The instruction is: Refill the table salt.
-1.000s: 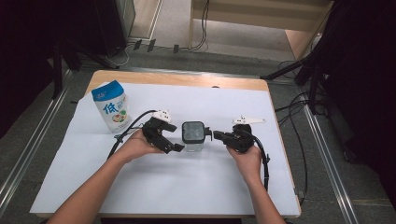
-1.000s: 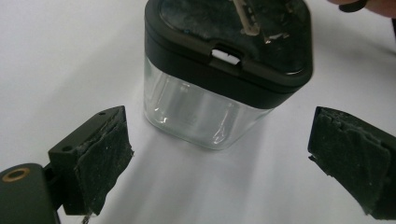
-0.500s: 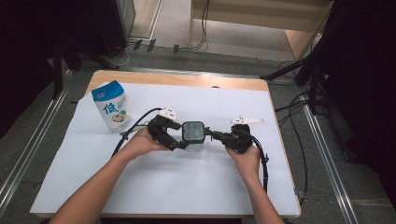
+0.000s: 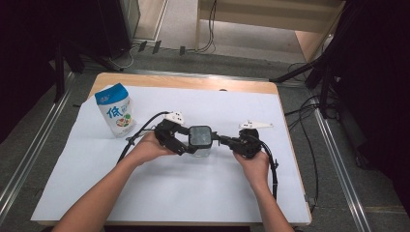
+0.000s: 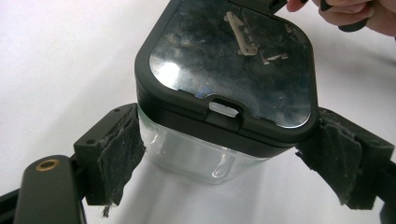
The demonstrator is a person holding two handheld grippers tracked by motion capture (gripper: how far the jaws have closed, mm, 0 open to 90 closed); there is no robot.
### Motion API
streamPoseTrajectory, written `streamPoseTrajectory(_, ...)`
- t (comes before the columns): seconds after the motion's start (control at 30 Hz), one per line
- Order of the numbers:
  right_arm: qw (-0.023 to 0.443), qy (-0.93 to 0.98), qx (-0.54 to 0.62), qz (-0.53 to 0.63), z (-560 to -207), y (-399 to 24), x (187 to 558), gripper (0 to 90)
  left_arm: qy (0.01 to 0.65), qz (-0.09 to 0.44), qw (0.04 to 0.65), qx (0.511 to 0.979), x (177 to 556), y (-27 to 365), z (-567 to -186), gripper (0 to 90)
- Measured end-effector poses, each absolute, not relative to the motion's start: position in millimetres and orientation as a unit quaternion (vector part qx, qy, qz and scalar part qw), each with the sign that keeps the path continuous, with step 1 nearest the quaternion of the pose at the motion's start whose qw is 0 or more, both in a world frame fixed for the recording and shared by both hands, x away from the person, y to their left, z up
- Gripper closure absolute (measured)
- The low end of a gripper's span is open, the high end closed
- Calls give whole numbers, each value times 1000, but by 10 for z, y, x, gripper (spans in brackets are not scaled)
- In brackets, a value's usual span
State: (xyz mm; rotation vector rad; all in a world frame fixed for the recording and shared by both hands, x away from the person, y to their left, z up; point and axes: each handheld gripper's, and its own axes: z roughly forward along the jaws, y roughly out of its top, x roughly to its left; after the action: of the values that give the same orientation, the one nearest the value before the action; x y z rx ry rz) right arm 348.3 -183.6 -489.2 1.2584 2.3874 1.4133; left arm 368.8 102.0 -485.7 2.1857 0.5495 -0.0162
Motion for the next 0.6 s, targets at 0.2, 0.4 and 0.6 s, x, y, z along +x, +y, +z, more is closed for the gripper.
streamPoseTrajectory(0.2,49,783,413,463,-4894,-1834,3487,900,220,-2,434,873,3668,1032,-4817,164)
streamPoseTrajectory(0.4,49,782,414,463,-4893,-1832,3485,900,221,-7,427,877,3676,1048,-4779,180)
streamPoseTrajectory(0.6,49,784,412,462,-4890,-1833,3484,900,220,1,424,879,3665,1045,-4722,184)
